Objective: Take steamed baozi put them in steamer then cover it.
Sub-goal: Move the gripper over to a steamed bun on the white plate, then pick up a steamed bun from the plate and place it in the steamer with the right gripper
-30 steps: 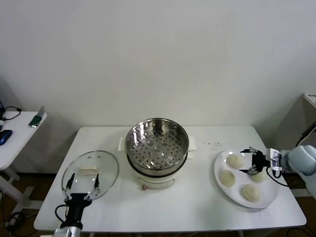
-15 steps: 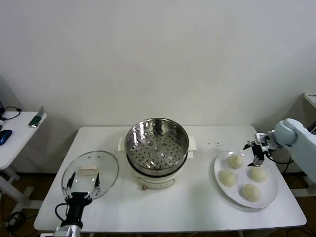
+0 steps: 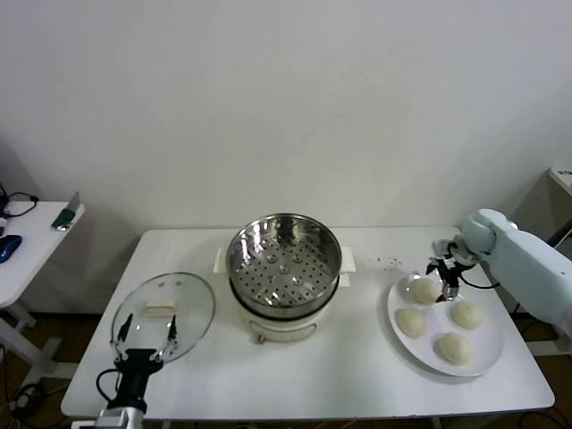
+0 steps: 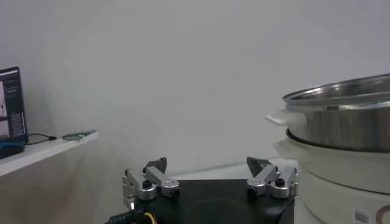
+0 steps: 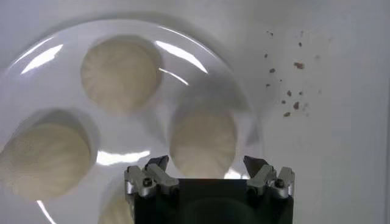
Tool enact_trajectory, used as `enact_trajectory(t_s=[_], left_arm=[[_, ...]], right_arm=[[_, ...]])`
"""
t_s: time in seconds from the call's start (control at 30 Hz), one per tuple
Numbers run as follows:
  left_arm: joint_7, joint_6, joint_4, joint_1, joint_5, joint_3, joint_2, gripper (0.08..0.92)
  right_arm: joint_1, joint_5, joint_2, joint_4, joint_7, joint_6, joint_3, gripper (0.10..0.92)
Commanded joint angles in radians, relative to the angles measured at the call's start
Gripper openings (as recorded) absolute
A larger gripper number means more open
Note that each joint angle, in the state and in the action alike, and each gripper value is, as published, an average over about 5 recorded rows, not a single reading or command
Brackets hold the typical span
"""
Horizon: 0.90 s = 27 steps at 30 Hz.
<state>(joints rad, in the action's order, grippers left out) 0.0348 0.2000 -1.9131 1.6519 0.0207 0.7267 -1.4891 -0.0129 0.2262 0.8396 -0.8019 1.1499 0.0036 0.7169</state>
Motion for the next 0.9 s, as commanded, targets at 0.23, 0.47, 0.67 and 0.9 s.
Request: enact_trajectory(t_s=[0.23,0.47,0.67,0.9], left_arm=[[-0.001,0.004,0.011,0.003,0.004,0.001,0.000,0.823],[-0.002,0.005,0.011,0.005,0.004,0.003,0.001,0.823],[-0.002,0.007,0.008,0.009,0.004,0.003,0.001,0.823],[-0.003,0.010,0.004,0.019,0.001,0.007,0.003,0.823]], right_arm=[[0.018,0.020,0.049,0.054,0.005,0.016,0.048,0.823],[0.019,0.025,0.054,0.059,0.006,0.021,0.049,0.777],[0.024,0.026,0.054,0.058,0.009,0.032,0.047,0.695],[0.146,-0.021,0.027,0.002,0.038,0.107,0.139,0.679]])
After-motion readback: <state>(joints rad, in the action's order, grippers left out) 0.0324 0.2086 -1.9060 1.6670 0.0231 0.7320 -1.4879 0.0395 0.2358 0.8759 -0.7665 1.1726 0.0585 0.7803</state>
